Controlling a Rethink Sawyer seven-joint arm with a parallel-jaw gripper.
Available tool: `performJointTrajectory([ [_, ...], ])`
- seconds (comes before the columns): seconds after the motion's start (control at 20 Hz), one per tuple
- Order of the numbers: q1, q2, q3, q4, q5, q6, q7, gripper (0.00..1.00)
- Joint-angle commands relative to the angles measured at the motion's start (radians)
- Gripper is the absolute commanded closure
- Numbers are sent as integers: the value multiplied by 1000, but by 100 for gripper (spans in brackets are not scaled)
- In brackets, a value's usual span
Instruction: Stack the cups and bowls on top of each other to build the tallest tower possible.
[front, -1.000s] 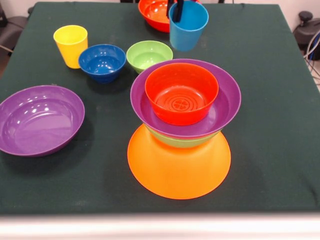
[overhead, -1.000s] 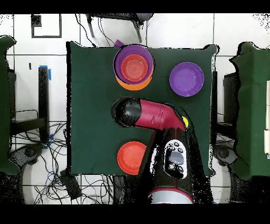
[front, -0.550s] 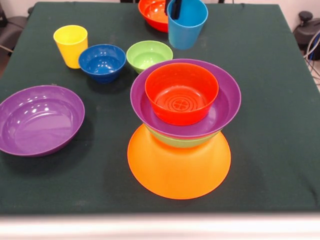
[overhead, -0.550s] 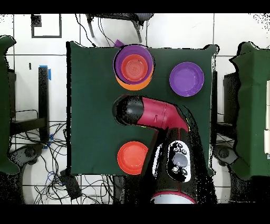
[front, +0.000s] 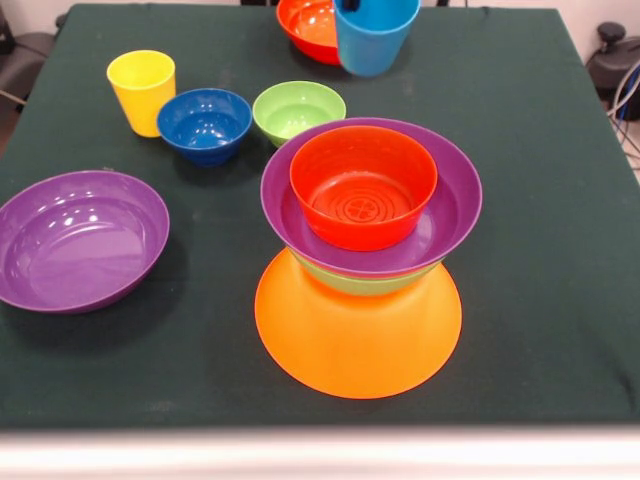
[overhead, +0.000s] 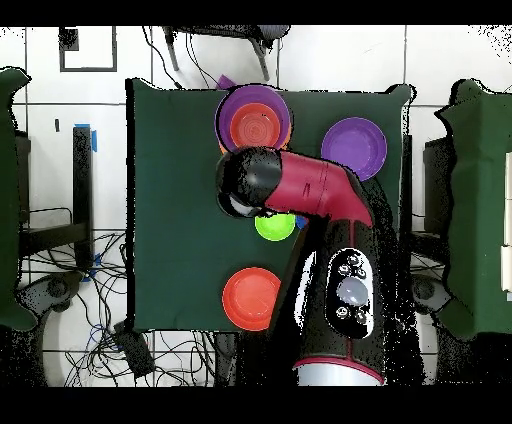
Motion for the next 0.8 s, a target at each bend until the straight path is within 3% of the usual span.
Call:
performJointTrajectory([
  [0.05, 28, 10, 93, -181, -28, 239, -14, 100],
  [0.35, 33, 26, 89, -250, -37, 317, -10, 100],
  [0.8, -3, 76, 125, -354, -56, 256, -110, 100],
])
